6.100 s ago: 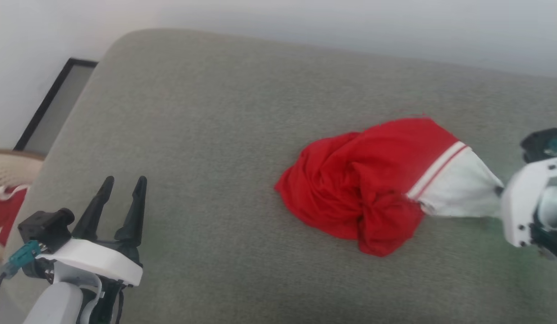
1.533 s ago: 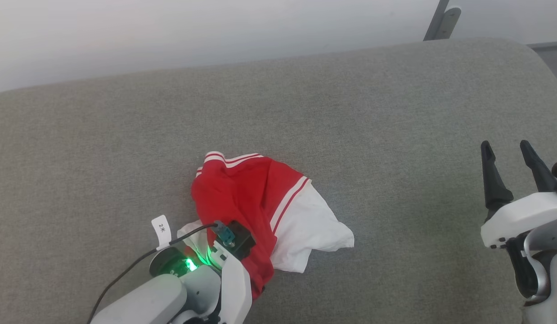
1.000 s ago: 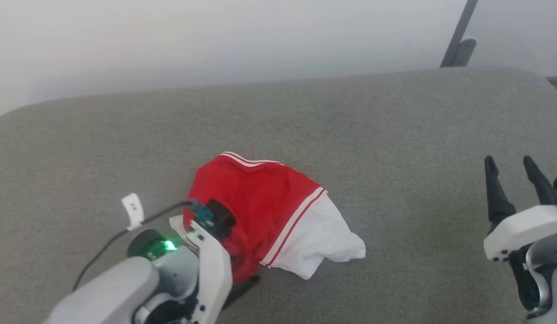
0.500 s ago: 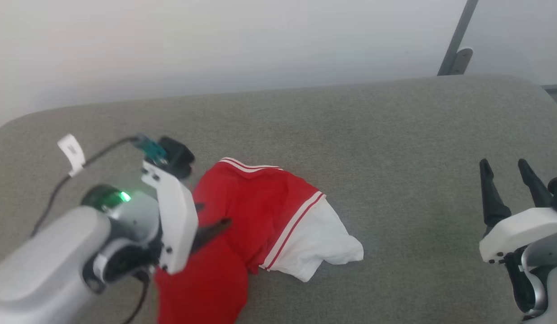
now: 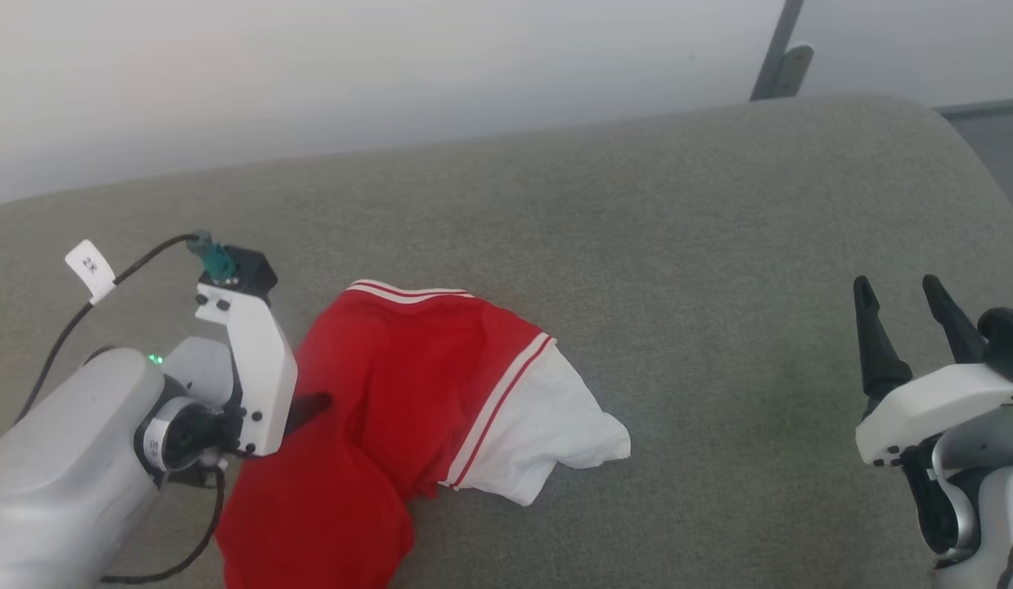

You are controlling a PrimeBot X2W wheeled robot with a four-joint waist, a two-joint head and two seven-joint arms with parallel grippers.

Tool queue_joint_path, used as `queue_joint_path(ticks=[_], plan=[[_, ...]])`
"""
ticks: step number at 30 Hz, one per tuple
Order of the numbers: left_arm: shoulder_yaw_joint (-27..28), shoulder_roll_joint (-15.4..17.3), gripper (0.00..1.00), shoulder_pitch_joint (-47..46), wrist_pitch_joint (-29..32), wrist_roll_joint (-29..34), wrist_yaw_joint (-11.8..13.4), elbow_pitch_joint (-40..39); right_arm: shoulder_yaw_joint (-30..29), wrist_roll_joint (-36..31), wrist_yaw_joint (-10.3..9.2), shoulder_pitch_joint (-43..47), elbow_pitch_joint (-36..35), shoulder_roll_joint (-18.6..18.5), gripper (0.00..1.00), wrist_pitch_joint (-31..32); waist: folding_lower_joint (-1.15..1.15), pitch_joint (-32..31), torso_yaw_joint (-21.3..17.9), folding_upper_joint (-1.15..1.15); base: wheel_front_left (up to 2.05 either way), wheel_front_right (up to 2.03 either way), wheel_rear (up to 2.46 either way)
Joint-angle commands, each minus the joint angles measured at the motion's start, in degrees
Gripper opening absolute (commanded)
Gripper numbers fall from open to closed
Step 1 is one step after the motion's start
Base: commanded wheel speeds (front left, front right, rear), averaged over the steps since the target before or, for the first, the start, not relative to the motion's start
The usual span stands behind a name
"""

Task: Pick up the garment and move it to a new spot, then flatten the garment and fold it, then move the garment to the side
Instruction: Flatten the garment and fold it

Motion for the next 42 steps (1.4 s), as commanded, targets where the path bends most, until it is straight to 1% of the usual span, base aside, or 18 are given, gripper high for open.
queue_joint_path(ticks=[1, 11, 12, 13, 14, 18, 23, 28, 32, 34, 35, 36, 37, 38, 39, 40, 41, 42], plan=[[-0.21, -0.60, 1.00, 0.18, 0.24, -0.59, -0.53, 1.71, 0.31, 0.18, 0.01, -0.95, 0.14, 0.16, 1.00, -0.25, 0.00, 0.67, -0.66, 0.00, 0.00, 0.00, 0.00], [-1.13, -3.93, 1.00, -1.15, -1.41, -0.39, -2.75, 12.99, 1.24, -0.21, 0.01, -2.08, 0.68, 0.19, 1.00, -0.71, 0.00, 2.27, -1.37, 0.00, 0.00, 0.00, 0.00], [-1.58, -4.25, 0.87, -1.29, -1.16, -0.20, -3.78, 13.45, 1.29, -0.25, 0.01, -2.12, 0.72, 0.23, 1.00, -0.64, 0.00, 2.35, -1.31, 0.00, 0.00, 0.00, 0.00], [-1.33, -4.56, 0.19, -1.45, -1.30, -0.68, -4.17, 14.10, 1.30, -0.32, 0.01, -2.14, 0.74, 0.25, 1.00, -0.72, 0.00, 2.45, -1.20, 0.00, 0.00, 0.00, 0.00], [-1.02, -4.78, 0.00, -1.60, -1.34, -1.27, -4.58, 14.84, 1.31, -0.44, 0.01, -2.18, 0.86, 0.24, 1.00, -0.78, 0.00, 2.51, -1.08, 0.00, 0.00, 0.00, 0.00], [-0.85, -6.26, 0.00, -3.24, -2.18, -1.93, -6.70, 14.36, 0.88, -0.73, 0.01, -2.23, 1.10, -0.03, 1.00, -1.05, 0.00, 2.33, -0.38, 0.00, 0.00, 0.00, 0.00], [-0.66, -8.33, 0.00, -5.01, -1.66, -3.19, -7.75, 10.81, 0.59, -0.76, 0.01, -1.85, 1.02, -0.18, 1.00, -0.95, 0.00, 1.89, 0.33, 0.00, 0.00, 0.00, 0.00], [-2.37, -10.66, 0.00, -4.68, -0.39, -3.39, -8.06, 3.87, 1.14, -0.93, 0.01, -2.42, 0.72, 0.25, 1.00, -0.89, 0.00, 2.09, -0.33, 0.00, 0.00, 0.00, 0.00], [-4.53, -11.66, 0.00, -2.71, 0.53, -2.46, -7.36, -0.70, 1.61, -0.76, 0.01, -2.90, 1.04, 0.54, 1.00, -1.21, 0.00, 2.65, -1.26, 0.00, 0.00, 0.00, 0.00], [-6.05, -11.91, 0.07, -1.76, 1.05, -1.33, -6.82, -2.78, 1.73, -0.68, 0.01, -3.03, 1.30, 0.74, 1.00, -1.52, 0.00, 2.94, -1.73, 0.00, 0.00, 0.00, 0.00], [-7.01, -11.90, 0.07, -1.17, 1.21, -0.47, -6.82, -3.66, 1.76, -0.66, 0.01, -3.11, 1.50, 0.84, 1.00, -1.64, 0.00, 3.10, -1.91, 0.00, 0.00, 0.00, 0.00], [-7.87, -11.93, 0.13, -0.53, 1.39, 0.15, -6.78, -4.50, 1.74, -0.67, 0.01, -3.19, 1.69, 0.91, 1.00, -1.74, 0.00, 3.21, -2.03, 0.00, 0.00, 0.00, 0.00], [-8.41, -11.90, 0.27, 0.11, 1.18, 0.33, -6.66, -5.13, 1.84, -0.68, 0.01, -3.35, 1.87, 1.00, 1.00, -1.80, 0.00, 3.32, -2.19, 0.00, 0.00, 0.00, 0.00], [-8.95, -11.86, 0.38, 0.68, 0.89, 0.90, -6.22, -5.45, 1.94, -0.66, 0.01, -3.42, 2.06, 1.08, 1.00, -1.93, 0.00, 3.40, -2.33, 0.00, 0.00, 0.00, 0.00], [-9.59, -11.80, 0.44, 1.22, 0.59, 1.62, -6.31, -5.81, 2.02, -0.66, 0.01, -3.45, 2.28, 1.16, 1.00, -2.04, 0.00, 3.45, -2.44, 0.00, 0.00, 0.00, 0.00], [-10.06, -11.89, 0.68, 1.76, 0.36, 2.04, -6.20, -6.05, 2.11, -0.69, 0.01, -3.46, 2.49, 1.23, 1.00, -2.15, 0.00, 3.46, -2.52, 0.00, 0.00, 0.00, 0.00], [-10.50, -11.86, 1.00, 2.19, 0.15, 2.66, -5.89, -6.03, 2.18, -0.74, 0.01, -3.47, 2.62, 1.29, 1.00, -2.21, 0.00, 3.42, -2.56, 0.00, 0.00, 0.00, 0.00], [-10.89, -11.74, 1.00, 2.69, 0.13, 2.94, -5.84, -5.95, 2.23, -0.81, 0.01, -3.47, 2.76, 1.32, 1.00, -2.21, 0.00, 3.33, -2.58, 0.00, 0.00, 0.00, 0.00]])
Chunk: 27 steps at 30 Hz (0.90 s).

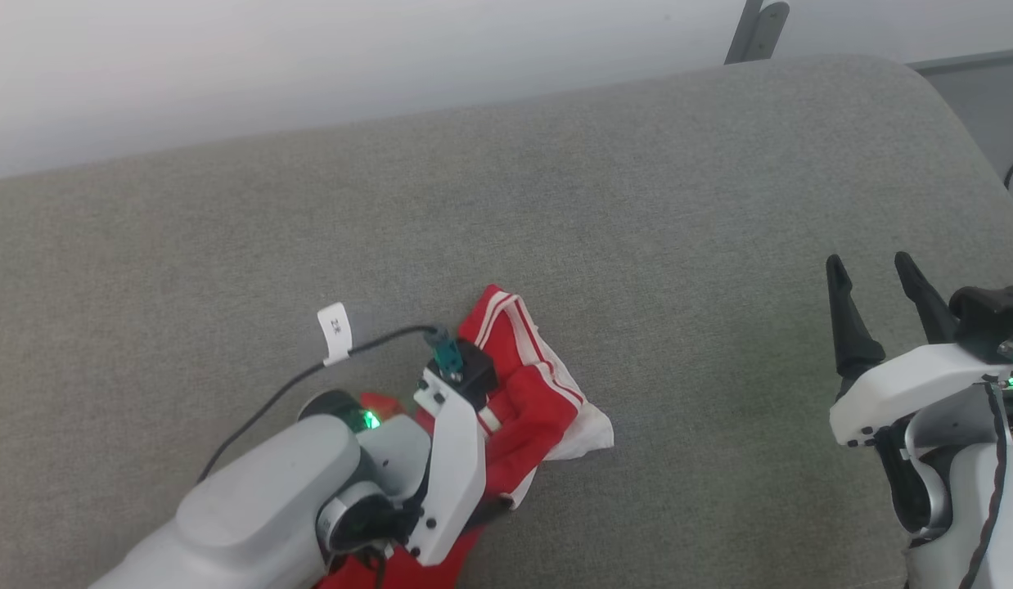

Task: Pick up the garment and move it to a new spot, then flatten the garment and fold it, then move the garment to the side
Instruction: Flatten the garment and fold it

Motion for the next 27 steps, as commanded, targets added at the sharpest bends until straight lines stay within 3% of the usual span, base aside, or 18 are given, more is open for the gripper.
queue_joint_path(ticks=[1, 10, 17, 21, 27], plan=[[-0.52, 0.21, 1.00, 1.19, -0.41, 0.96, 0.21, 0.01, 0.28, -0.24, 0.01, -0.26, 0.26, 0.30, 1.00, -0.47, 0.00, -0.25, 0.00, 0.00, 0.00, 0.00, 0.00], [1.55, 0.80, 1.00, 0.46, 0.50, -1.77, 1.46, -3.82, -0.01, -0.49, 0.01, 1.07, 1.10, -0.27, 1.00, -0.32, 0.00, -2.97, 1.30, 0.00, 0.00, 0.00, 0.00], [3.08, 3.71, 1.00, -0.89, 3.14, -2.90, 3.92, -9.58, -0.02, -0.22, 0.01, 2.03, 1.08, -0.62, 1.00, -0.05, 0.00, -4.89, 2.35, 0.00, 0.00, 0.00, 0.00], [3.07, 5.20, 1.00, -1.61, 2.45, -0.58, 4.20, -9.93, 0.23, -0.03, 0.01, 1.82, 1.01, -0.73, 1.00, -0.06, 0.00, -5.24, 2.60, 0.00, 0.00, 0.00, 0.00], [2.19, 4.46, 1.00, 0.24, 1.89, -1.39, 3.14, -7.60, 0.72, 0.30, 0.01, 1.13, 0.91, -0.66, 1.00, -0.08, 0.00, -4.88, 2.36, 0.00, 0.00, 0.00, 0.00]])
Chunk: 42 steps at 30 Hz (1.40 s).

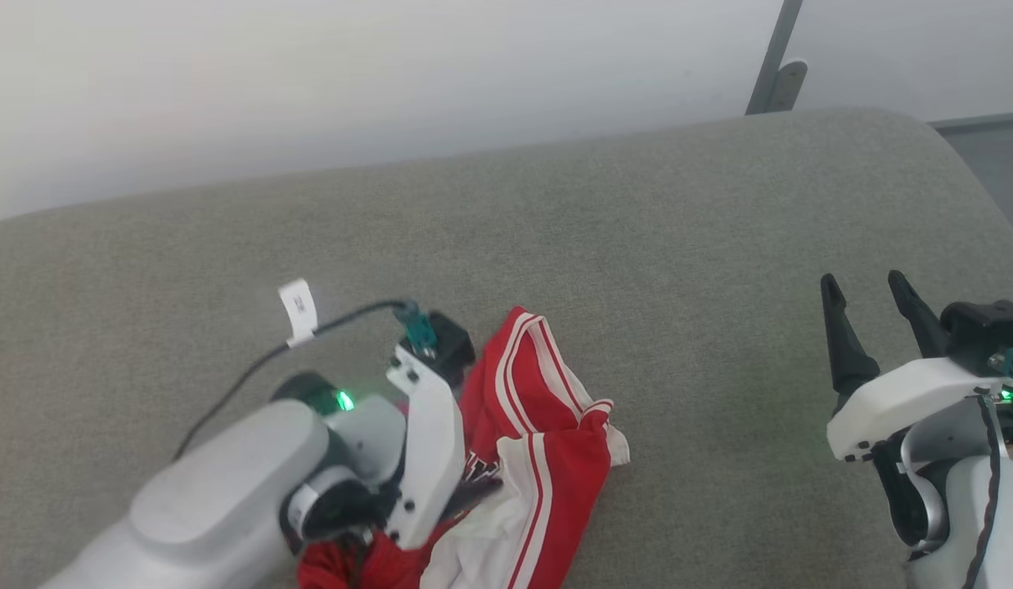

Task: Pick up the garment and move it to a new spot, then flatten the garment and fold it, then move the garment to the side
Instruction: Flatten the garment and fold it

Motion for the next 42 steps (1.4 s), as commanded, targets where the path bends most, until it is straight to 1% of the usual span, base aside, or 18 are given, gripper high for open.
queue_joint_path(ticks=[1, 5, 14, 16, 25, 26, 27, 32, 36, 39, 40, 42], plan=[[-0.16, -0.35, 1.00, 0.81, 0.19, -0.63, -0.48, 0.26, 0.11, 0.27, 0.01, -0.24, -0.16, -0.22, 1.00, -0.05, 0.00, 0.20, -0.17, 0.00, 0.00, 0.00, 0.00], [-0.22, -0.61, 1.00, 1.89, 1.27, -2.61, 0.08, 0.72, 0.04, 0.40, 0.01, -0.59, -0.37, -0.45, 1.00, -0.09, 0.00, 0.74, -0.55, 0.00, 0.00, 0.00, 0.00], [-2.00, 0.17, 1.00, 3.56, 3.34, -2.27, 0.98, 0.10, -0.09, 0.23, 0.01, -1.01, -0.53, -0.34, 1.00, -0.13, 0.00, 1.79, -1.02, 0.00, 0.00, 0.00, 0.00], [-2.77, 0.44, 1.00, 3.68, 3.31, -1.08, 0.67, -0.09, -0.07, 0.20, 0.01, -1.22, -0.51, -0.28, 1.00, -0.11, 0.00, 2.06, -1.08, 0.00, 0.00, 0.00, 0.00], [-4.53, 0.03, 1.00, 5.72, 2.86, -0.73, 0.48, 1.69, -0.15, 0.06, 0.01, -1.35, -0.40, -0.25, 1.00, -0.10, 0.00, 2.60, -1.06, 0.00, 0.00, 0.00, 0.00], [-5.01, 0.16, 0.44, 5.56, 2.77, -0.01, -0.27, 1.73, -0.15, 0.04, 0.01, -1.38, -0.42, -0.26, 1.00, -0.08, 0.00, 2.63, -1.06, 0.00, 0.00, 0.00, 0.00], [-4.72, -0.01, 0.00, 5.81, 2.32, -0.58, -0.15, 2.12, -0.16, -0.01, 0.01, -1.40, -0.47, -0.24, 1.00, -0.11, 0.00, 2.66, -1.02, 0.00, 0.00, 0.00, 0.00], [-3.41, -0.11, 0.00, 4.62, 1.15, -1.44, -0.78, 3.98, -0.58, -0.06, 0.01, -1.20, -0.64, -0.31, 1.00, -0.29, 0.00, 2.57, -0.48, 0.00, 0.00, 0.00, 0.00], [-1.14, 0.47, 0.00, 2.85, -0.60, -1.77, -0.69, 5.08, -1.17, -0.35, 0.01, -0.78, -0.80, -0.40, 1.00, -0.13, 0.00, 2.14, 0.28, 0.00, 0.00, 0.00, 0.00], [1.00, 1.04, 0.00, 2.19, -1.96, -2.66, 0.07, 5.63, -1.64, -0.62, 0.01, -0.38, -0.91, -0.42, 1.00, 0.01, 0.00, 1.62, 1.05, 0.00, 0.00, 0.00, 0.00], [1.64, 1.46, 0.00, 1.86, -2.24, -2.80, 0.07, 5.62, -1.74, -0.67, 0.01, -0.28, -0.92, -0.45, 1.00, 0.06, 0.00, 1.46, 1.30, 0.00, 0.00, 0.00, 0.00], [2.98, 2.67, 0.00, 1.60, -2.59, -3.38, 0.98, 6.03, -1.94, -0.68, 0.01, -0.17, -0.87, -0.48, 1.00, 0.07, 0.00, 1.05, 1.82, 0.00, 0.00, 0.00, 0.00]])
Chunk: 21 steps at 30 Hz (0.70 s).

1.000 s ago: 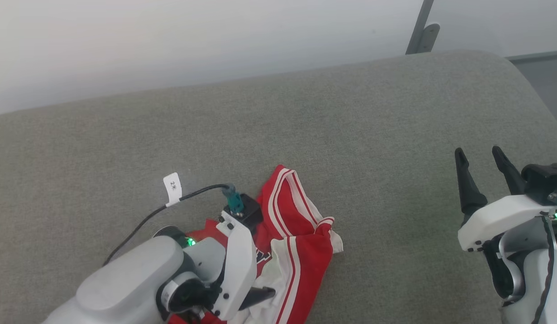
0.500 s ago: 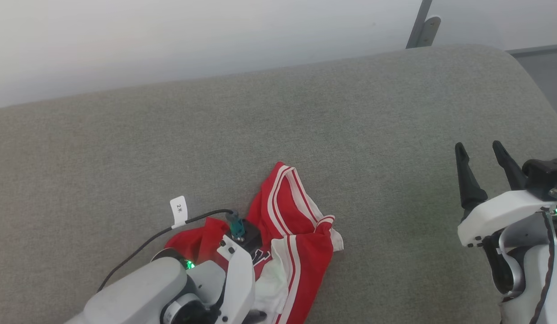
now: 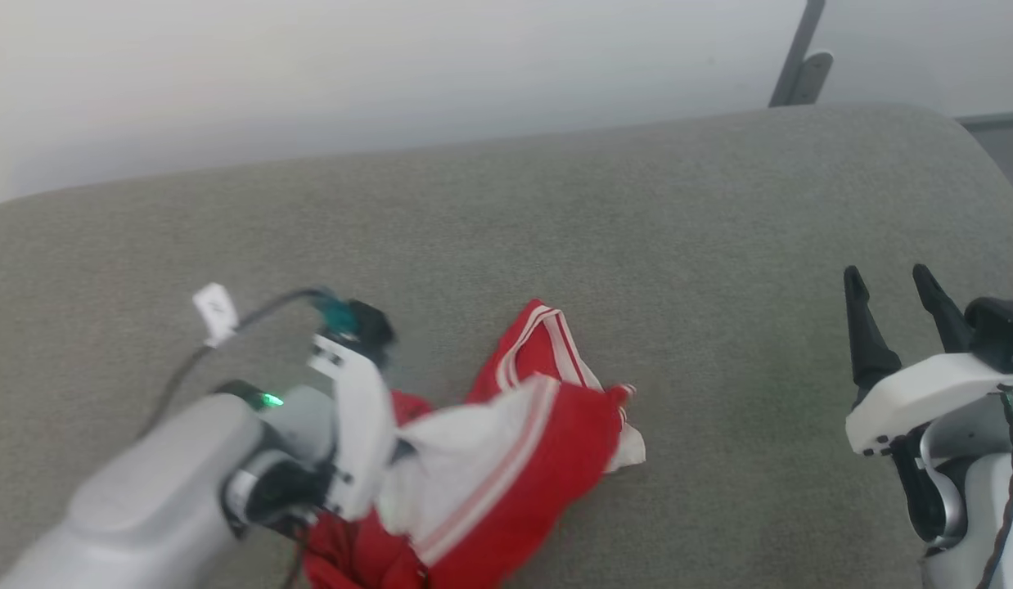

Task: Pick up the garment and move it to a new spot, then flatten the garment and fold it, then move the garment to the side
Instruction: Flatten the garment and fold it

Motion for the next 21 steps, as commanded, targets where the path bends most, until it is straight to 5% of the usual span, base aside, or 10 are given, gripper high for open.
queue_joint_path(ticks=[1, 14, 21], plan=[[0.98, 1.30, 0.00, -0.93, -0.60, 0.15, 0.62, 0.32, -0.21, -0.28, 0.01, 0.48, -0.23, -0.21, 1.00, 0.00, 0.00, -0.55, 0.68, 0.00, 0.00, 0.00, 0.00], [10.88, 9.42, 0.00, 0.32, -10.21, -1.66, 4.70, 11.95, 0.04, -0.16, 0.01, 2.41, -1.31, -1.31, 1.00, 1.62, 0.00, -2.24, 2.81, 0.00, 0.00, 0.00, 0.00], [10.39, 9.50, 0.02, 0.64, -15.51, 1.12, 3.67, 23.67, 0.39, -0.06, 0.01, 1.98, -2.57, -2.07, 1.00, 2.78, 0.00, -1.18, 2.52, 0.00, 0.00, 0.00, 0.00]])
